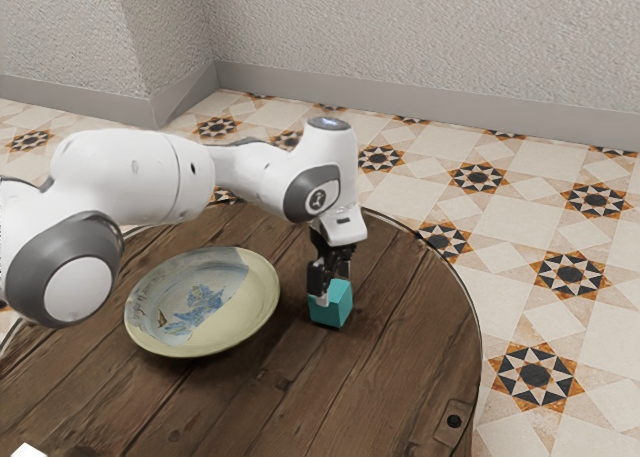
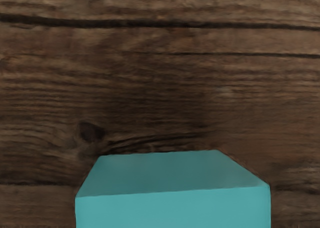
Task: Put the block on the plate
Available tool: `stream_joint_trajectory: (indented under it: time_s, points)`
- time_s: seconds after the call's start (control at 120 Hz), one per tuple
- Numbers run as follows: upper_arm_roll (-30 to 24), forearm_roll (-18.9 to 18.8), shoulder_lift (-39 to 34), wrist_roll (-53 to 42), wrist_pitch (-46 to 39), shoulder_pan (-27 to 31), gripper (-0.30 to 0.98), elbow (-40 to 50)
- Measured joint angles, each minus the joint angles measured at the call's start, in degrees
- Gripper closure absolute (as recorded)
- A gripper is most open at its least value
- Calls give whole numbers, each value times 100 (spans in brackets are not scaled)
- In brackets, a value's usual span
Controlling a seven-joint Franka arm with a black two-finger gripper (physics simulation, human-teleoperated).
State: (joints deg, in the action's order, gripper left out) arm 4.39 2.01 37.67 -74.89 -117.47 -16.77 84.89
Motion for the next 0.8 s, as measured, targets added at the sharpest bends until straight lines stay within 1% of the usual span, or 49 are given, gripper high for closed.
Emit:
stream_joint_trajectory:
  time_s: [0.258, 0.292, 0.358, 0.475, 0.55, 0.625, 0.8]
  points:
    - [0, 150, 196, -294, -362, 5, 0, 183]
    - [0, 157, 204, -324, -385, 6, 4, 190]
    - [0, 156, 196, -378, -421, -8, 21, 195]
    - [0, 124, 136, -468, -455, -25, 24, 197]
    - [0, 115, -2, -521, -445, -28, 28, 239]
    - [0, 109, -231, -566, -440, -49, 29, 365]
    - [1, 102, -1142, -638, -440, -26, 33, 996]
